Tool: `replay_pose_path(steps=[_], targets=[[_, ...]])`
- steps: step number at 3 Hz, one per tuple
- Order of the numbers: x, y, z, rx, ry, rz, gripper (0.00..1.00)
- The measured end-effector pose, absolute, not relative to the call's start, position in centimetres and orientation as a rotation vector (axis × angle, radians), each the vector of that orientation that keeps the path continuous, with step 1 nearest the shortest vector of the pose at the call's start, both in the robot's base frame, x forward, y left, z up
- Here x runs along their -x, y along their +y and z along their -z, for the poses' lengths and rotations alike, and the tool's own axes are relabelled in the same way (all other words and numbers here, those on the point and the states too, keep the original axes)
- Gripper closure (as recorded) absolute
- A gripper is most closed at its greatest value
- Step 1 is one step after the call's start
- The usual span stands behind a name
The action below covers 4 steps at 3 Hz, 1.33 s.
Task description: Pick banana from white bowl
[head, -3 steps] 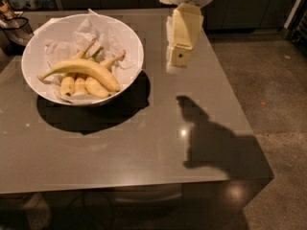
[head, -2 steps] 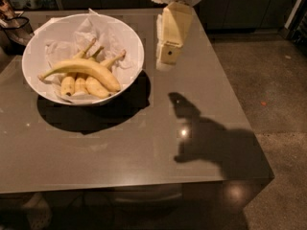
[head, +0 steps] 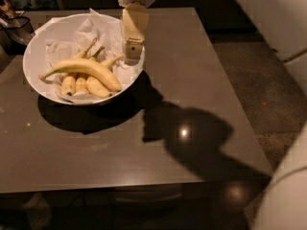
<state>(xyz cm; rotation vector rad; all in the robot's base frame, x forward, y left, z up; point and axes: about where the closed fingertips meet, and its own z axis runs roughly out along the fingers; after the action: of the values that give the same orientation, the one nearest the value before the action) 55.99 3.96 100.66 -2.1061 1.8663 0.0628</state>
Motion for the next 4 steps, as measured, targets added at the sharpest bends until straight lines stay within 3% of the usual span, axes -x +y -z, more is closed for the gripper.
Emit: replay_pose_path(steps=[2,3,4], targets=[[-57.3,6.9,-100.4,2.073,1.843,-0.127,0.00],[-58.4,9.5,-99.0,2.096,1.857,-0.209,0.11],[-59.3,11.4,-97.5,2.086,1.896,-0.290,0.14]])
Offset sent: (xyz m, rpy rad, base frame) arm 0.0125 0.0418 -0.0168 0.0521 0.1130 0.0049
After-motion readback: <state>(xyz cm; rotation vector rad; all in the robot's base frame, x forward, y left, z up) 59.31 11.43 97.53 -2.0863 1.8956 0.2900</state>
